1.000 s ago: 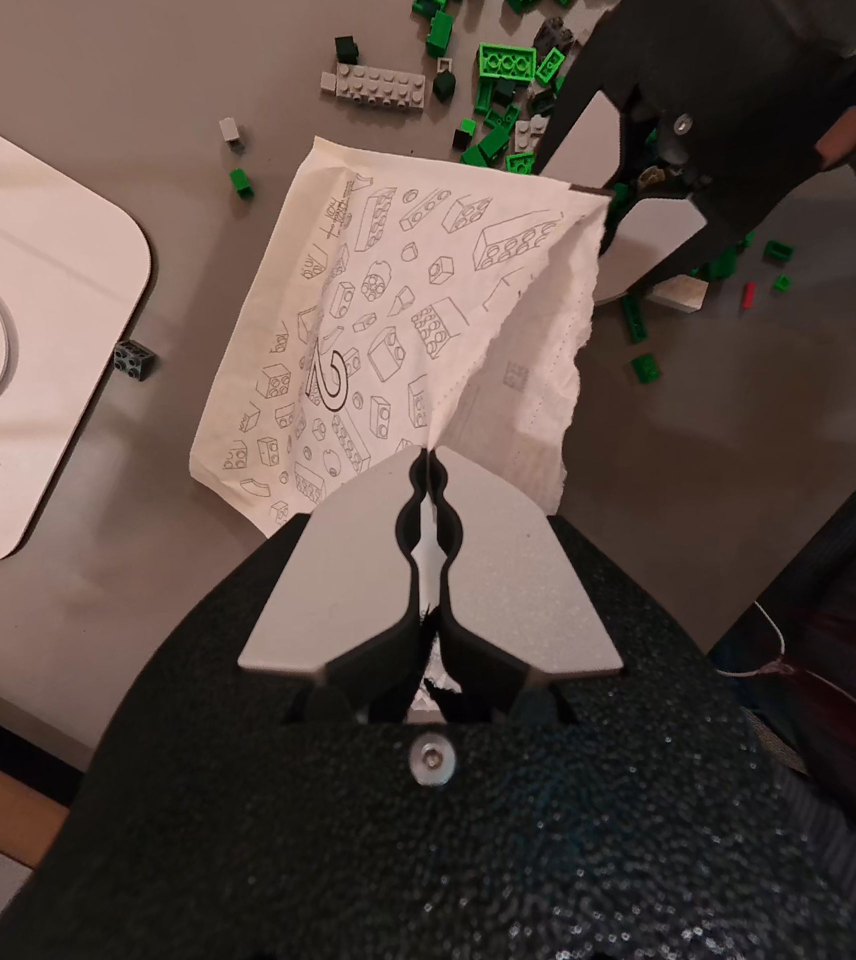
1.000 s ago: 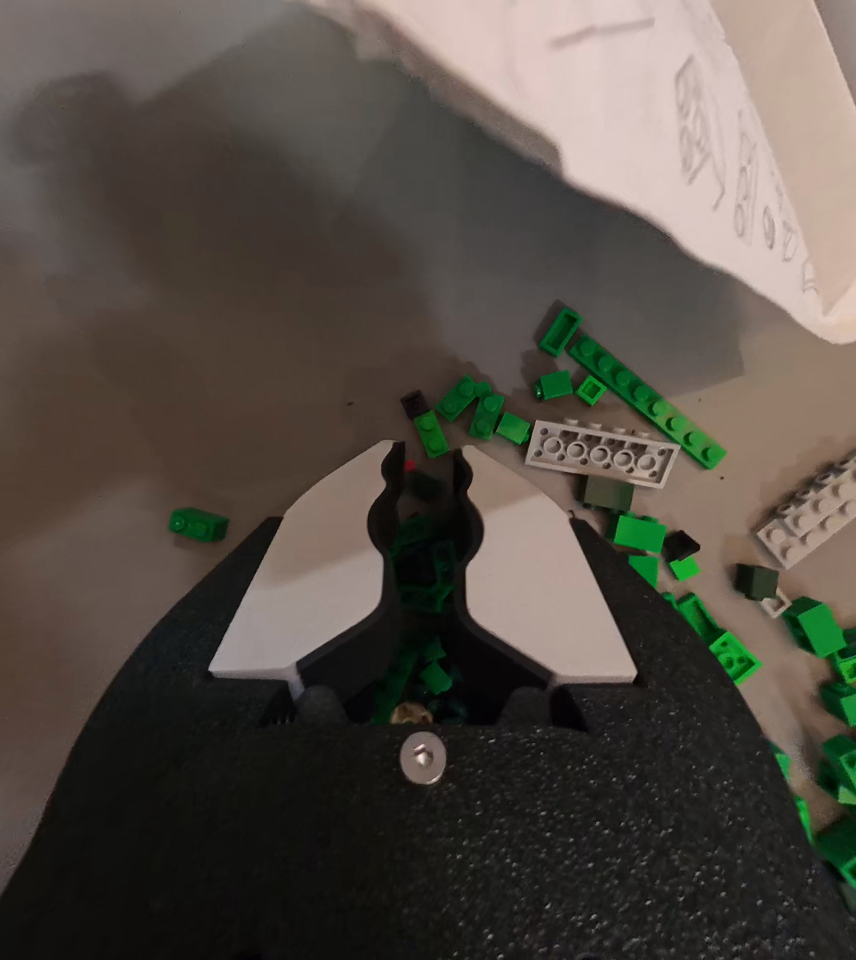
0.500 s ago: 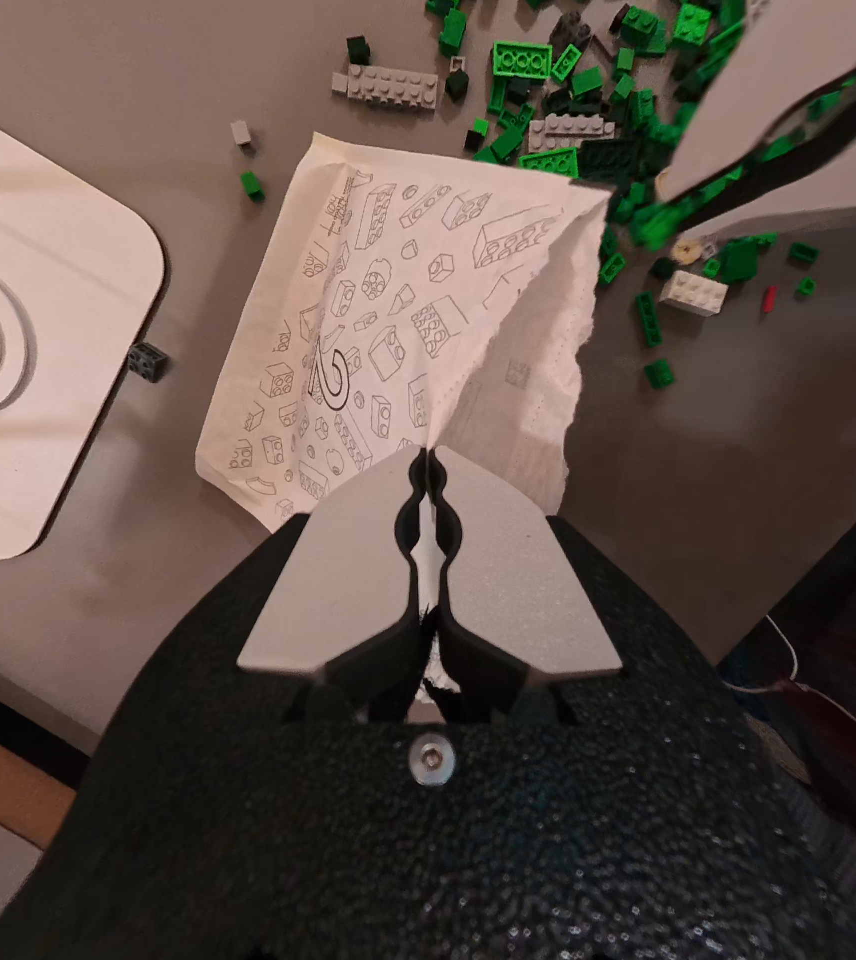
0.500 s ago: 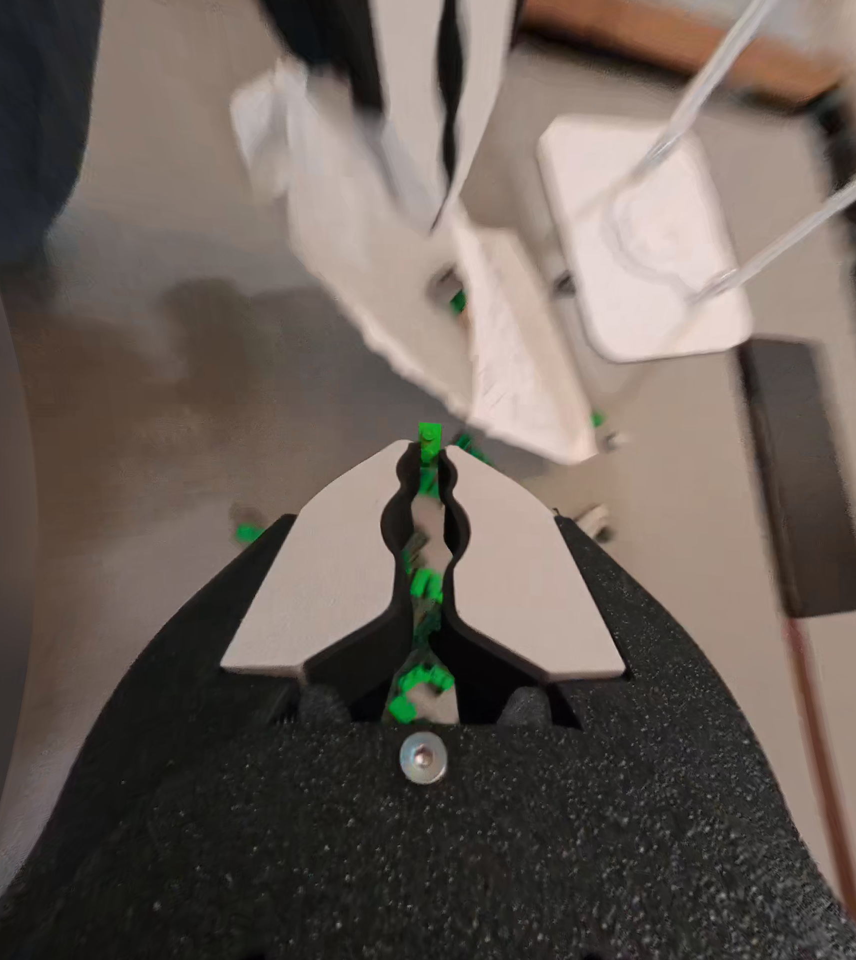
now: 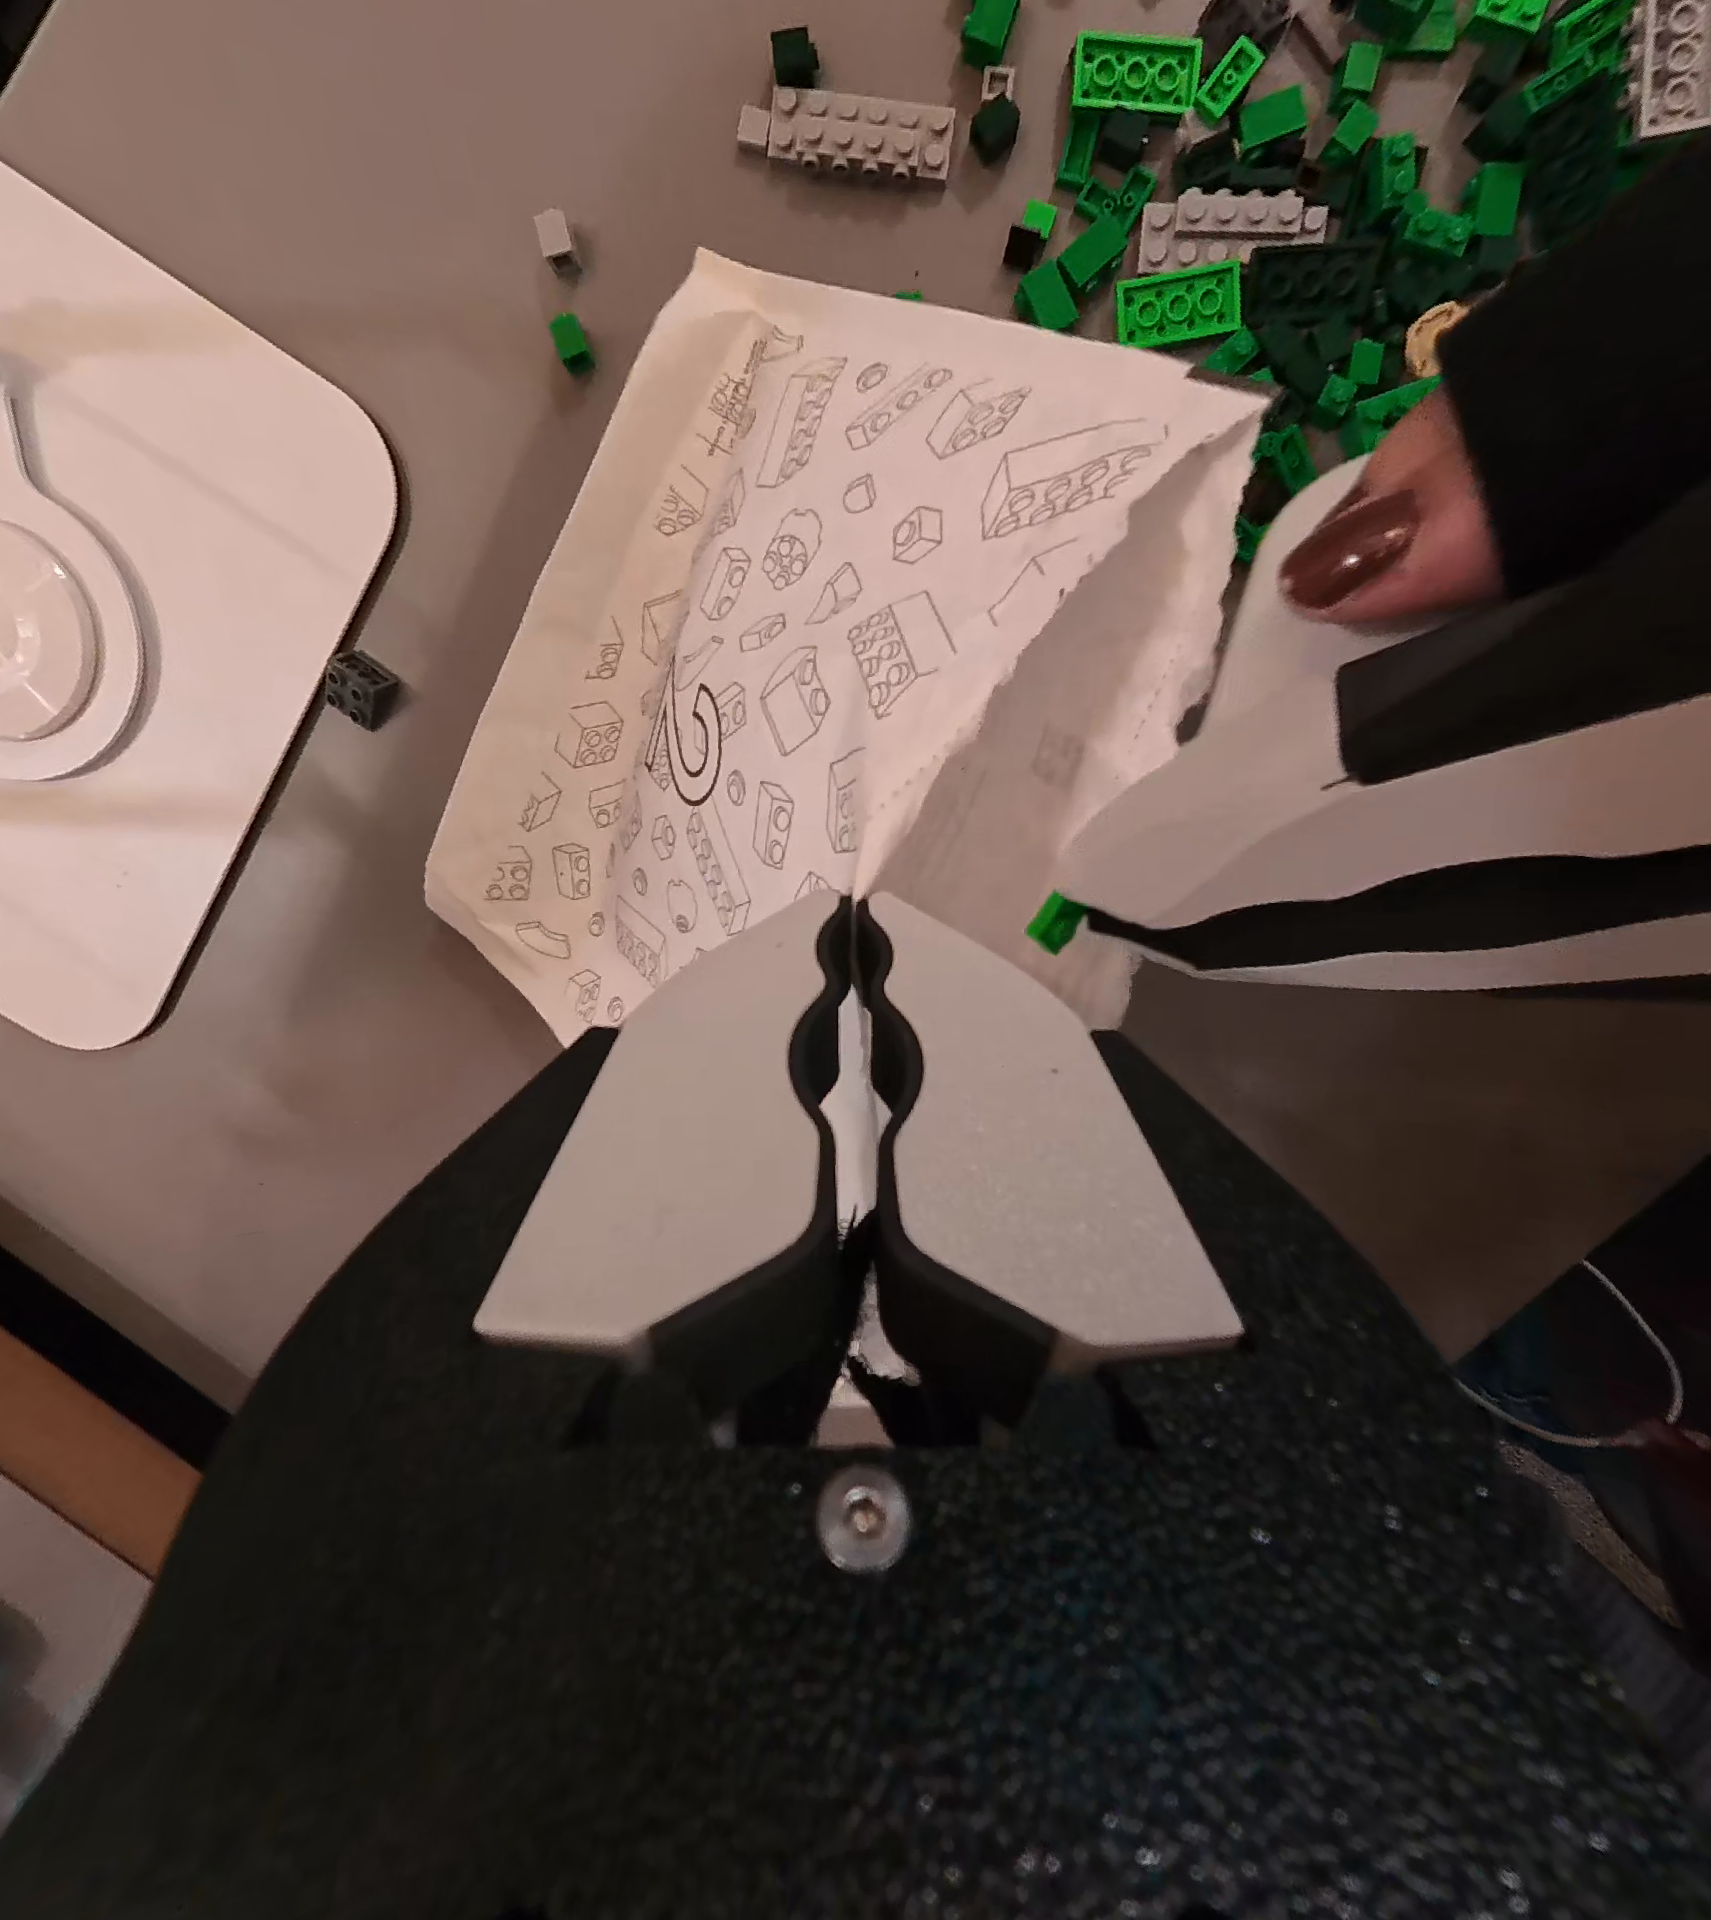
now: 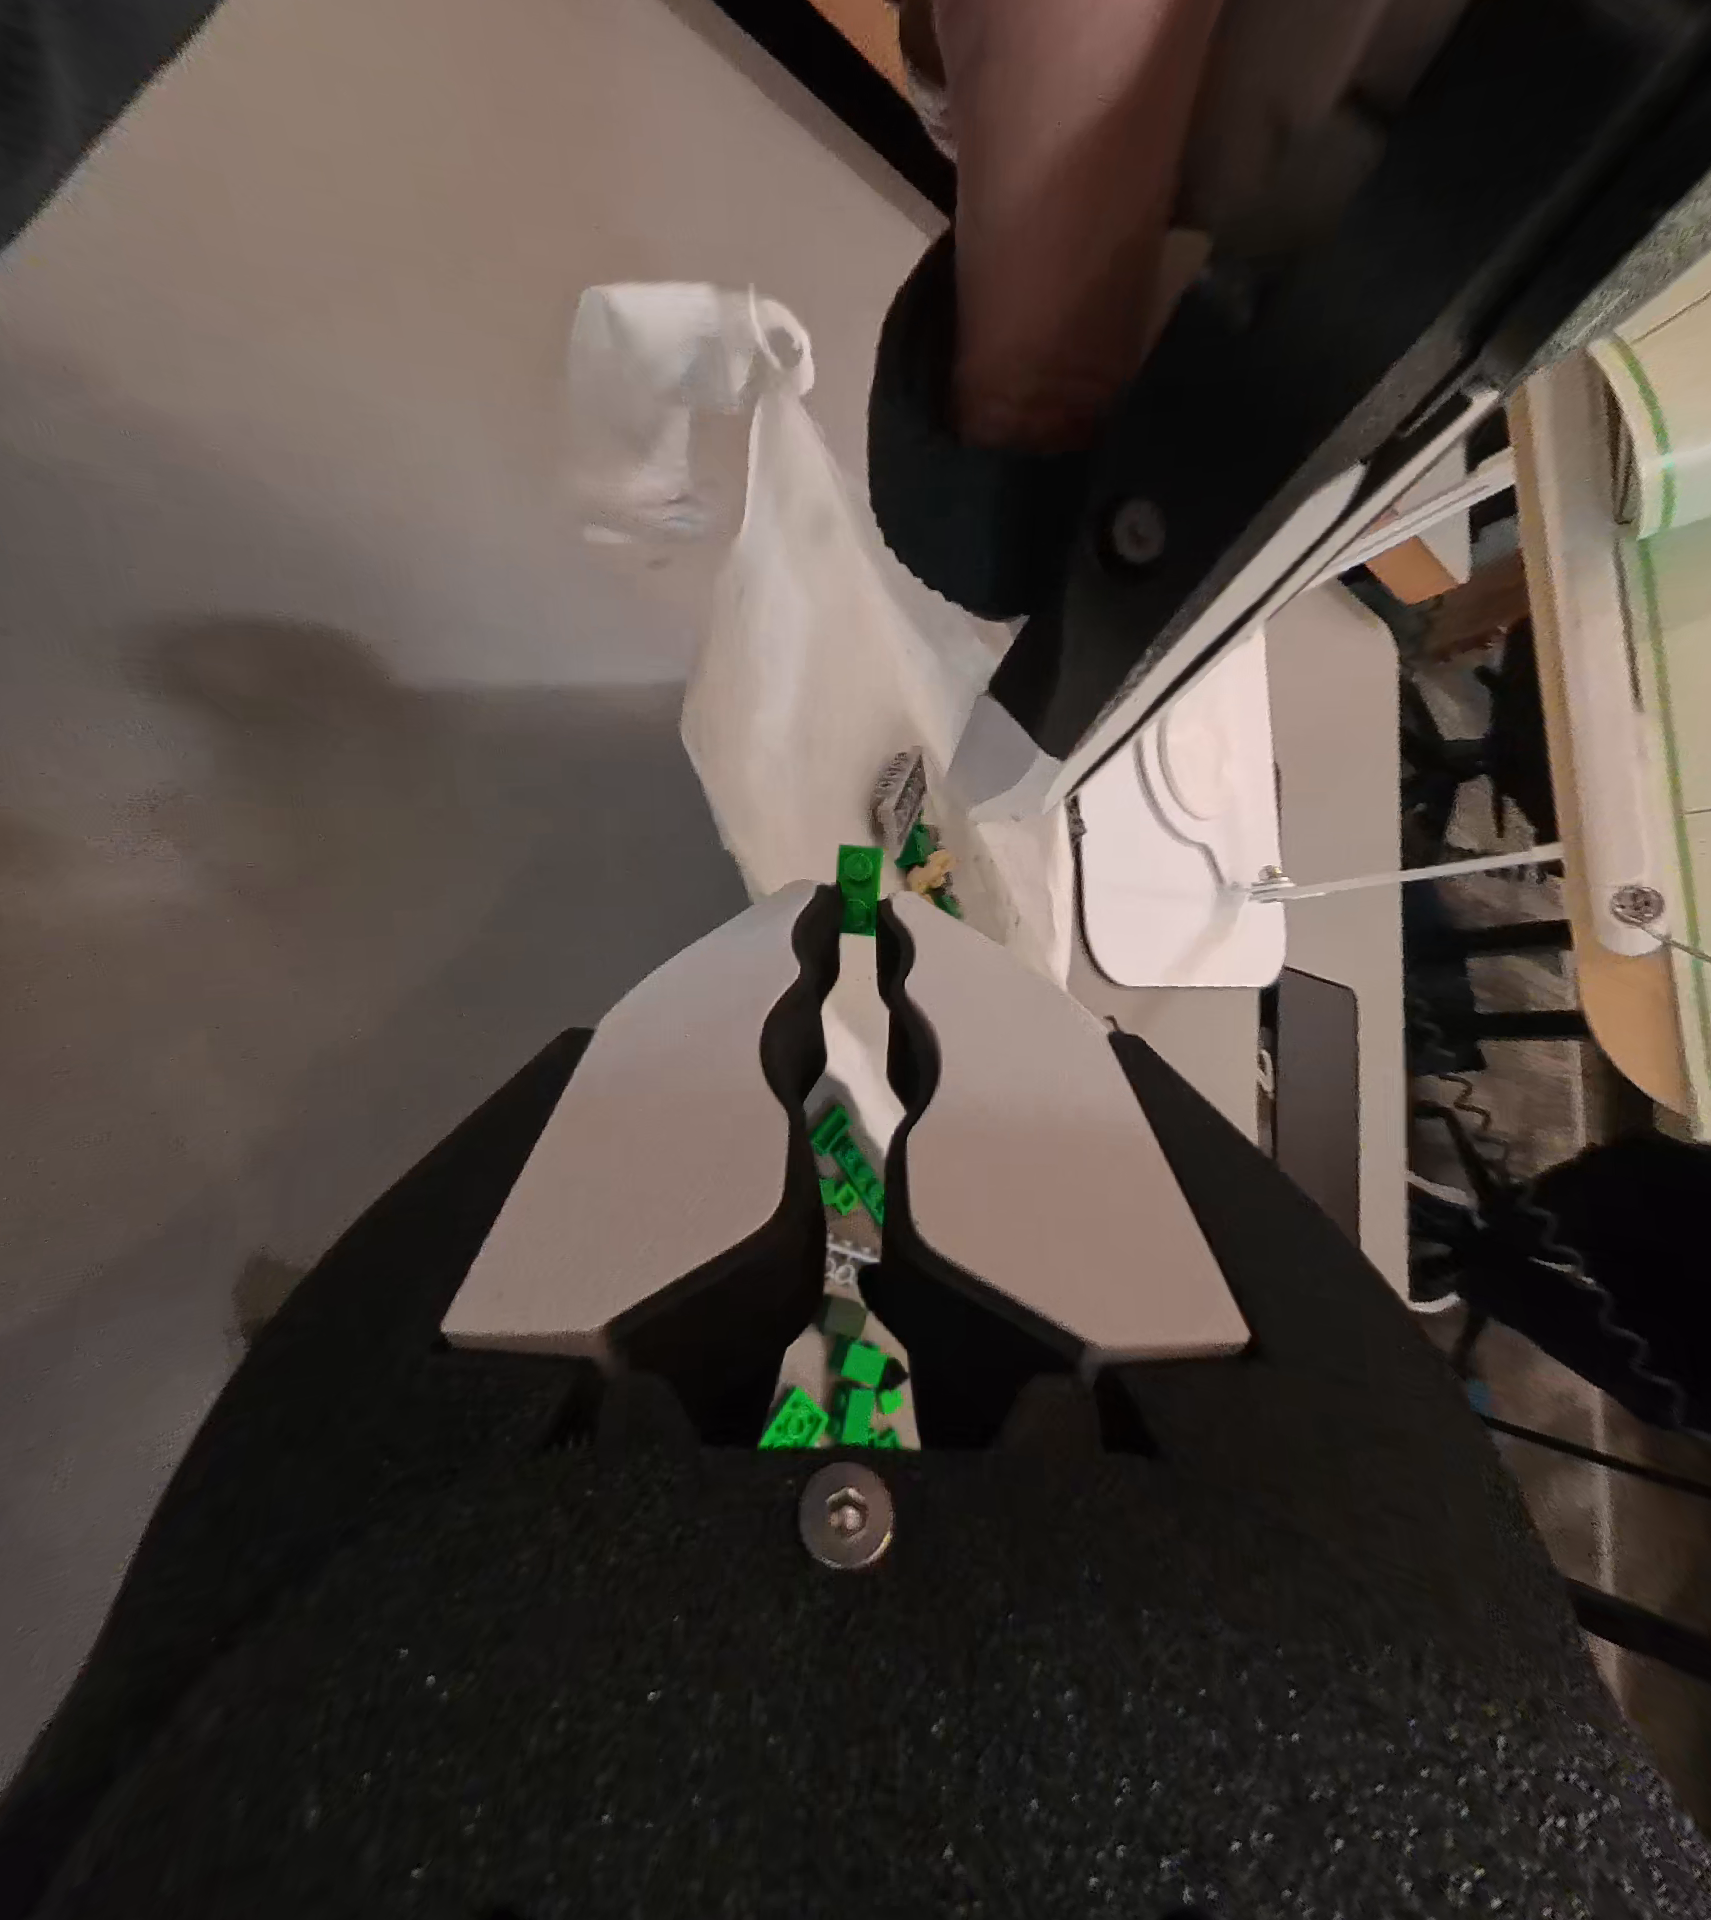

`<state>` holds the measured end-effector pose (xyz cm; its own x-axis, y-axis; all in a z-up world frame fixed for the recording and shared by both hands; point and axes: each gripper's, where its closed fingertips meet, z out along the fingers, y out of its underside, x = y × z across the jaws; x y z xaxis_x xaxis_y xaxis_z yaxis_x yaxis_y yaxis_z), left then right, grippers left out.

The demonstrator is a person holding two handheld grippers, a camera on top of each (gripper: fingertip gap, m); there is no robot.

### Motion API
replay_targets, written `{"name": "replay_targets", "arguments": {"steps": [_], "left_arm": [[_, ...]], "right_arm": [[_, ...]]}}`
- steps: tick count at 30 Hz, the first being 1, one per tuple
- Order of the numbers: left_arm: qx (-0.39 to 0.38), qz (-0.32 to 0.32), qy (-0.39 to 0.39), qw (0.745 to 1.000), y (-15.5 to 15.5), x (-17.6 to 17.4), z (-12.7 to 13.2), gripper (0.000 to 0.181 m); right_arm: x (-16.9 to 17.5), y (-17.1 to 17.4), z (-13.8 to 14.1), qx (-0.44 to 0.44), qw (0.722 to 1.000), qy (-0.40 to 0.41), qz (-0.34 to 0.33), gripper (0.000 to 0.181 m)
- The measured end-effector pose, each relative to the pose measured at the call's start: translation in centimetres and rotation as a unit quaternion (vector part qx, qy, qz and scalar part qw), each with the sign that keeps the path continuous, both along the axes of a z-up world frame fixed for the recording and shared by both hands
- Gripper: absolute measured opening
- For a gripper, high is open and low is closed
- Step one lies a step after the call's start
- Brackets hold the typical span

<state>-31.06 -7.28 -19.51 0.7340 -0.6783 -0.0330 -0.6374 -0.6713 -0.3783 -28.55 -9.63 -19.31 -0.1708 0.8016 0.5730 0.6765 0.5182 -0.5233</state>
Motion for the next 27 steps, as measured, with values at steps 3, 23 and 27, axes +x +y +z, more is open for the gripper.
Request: {"name": "replay_targets", "arguments": {"steps": [3, 23, 27], "left_arm": [[-0.002, -0.007, -0.002, 1.0, -0.1, 0.2, 0.0, 0.0], [-0.004, -0.008, -0.003, 1.0, -0.2, 0.0, -0.1, 0.0], [-0.008, -0.016, 0.003, 1.0, -0.2, 0.3, -0.3, 0.0]], "right_arm": [[-0.4, 0.4, -0.2, 0.006, 1.0, 0.01, -0.006, 0.006], [12.0, 5.6, 2.2, -0.194, 0.97, 0.046, -0.141, 0.019], [15.6, 6.2, -0.8, -0.252, 0.949, -0.017, -0.188, 0.019]]}}
